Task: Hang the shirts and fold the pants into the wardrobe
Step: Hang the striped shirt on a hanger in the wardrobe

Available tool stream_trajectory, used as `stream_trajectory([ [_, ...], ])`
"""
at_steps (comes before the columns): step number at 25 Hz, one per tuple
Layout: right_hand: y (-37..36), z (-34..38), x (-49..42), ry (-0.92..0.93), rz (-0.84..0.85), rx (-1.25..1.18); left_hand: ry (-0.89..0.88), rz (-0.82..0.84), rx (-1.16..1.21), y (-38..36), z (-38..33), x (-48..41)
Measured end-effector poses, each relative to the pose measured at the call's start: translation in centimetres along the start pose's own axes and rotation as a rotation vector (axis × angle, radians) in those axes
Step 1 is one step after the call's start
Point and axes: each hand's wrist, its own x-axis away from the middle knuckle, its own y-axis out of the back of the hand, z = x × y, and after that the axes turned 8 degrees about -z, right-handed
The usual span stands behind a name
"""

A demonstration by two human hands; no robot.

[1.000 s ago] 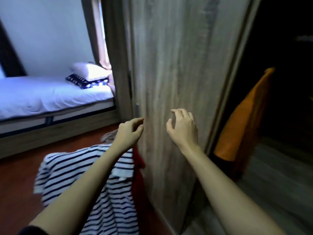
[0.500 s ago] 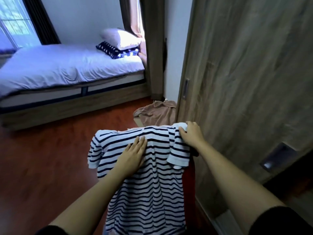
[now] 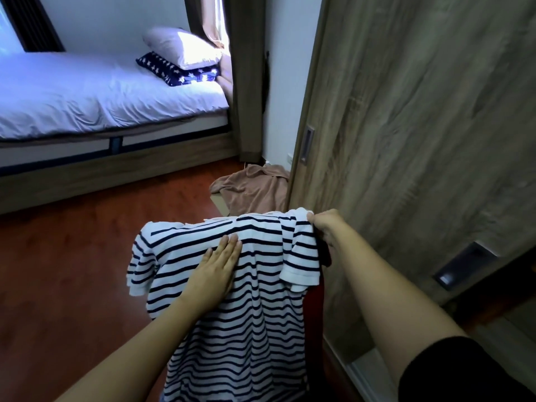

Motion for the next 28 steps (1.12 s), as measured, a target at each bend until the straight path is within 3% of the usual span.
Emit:
stream_trajectory([
  [3,1.7,1.5,1.6,-0.144,0.149,-0.078,-0.004,0.016,0.032,0.2,-0.2,0.1],
  [6,2.5,2.9,3.3,-0.023,0.182,-0.256,0.027,0.036,-0.004,0.6,-0.6,0.0],
  [9,2.1,3.2,5.2,0.063,0.372,-0.704,0.046,0.038,0.000,1.1,-1.3,-0.2],
  [10,1.8,2.9,5.7,0.120,0.439,-0.730,0.045,0.044,-0.005,1.1,-1.4,-0.2],
  [11,1.6,2.5,5.6,0.192,0.479,-0.636,0.058,0.089,0.018,1.2,-1.4,-0.1],
  [13,1.1,1.3,4.9,0.321,0.476,-0.144,0.084,0.069,0.072,1.4,-1.6,-0.2],
  [15,0.7,0.2,4.3,0.271,0.481,0.234,0.101,0.076,0.084,1.6,-1.6,-0.1],
  [19,1.3,0.5,4.9,0.235,0.599,0.582,0.098,0.089,0.059,1.5,-1.5,0.0],
  [22,1.5,1.5,6.5,0.181,0.839,0.859,0.120,0.122,0.041,1.6,-1.6,-0.1],
  [23,1.4,1.3,6.4,0.168,0.865,0.880,0.129,0.132,0.037,1.6,-1.7,-0.2],
  [25,0.9,0.9,5.7,0.063,0.812,0.598,0.138,0.138,0.037,1.8,-1.7,-0.1],
  [27,0.0,1.0,4.7,-0.122,0.631,0.249,0.137,0.146,0.039,1.9,-1.8,0.0],
  [28,-0.4,1.3,4.7,-0.136,0.504,0.202,0.135,0.150,0.040,2.0,-1.7,0.0],
])
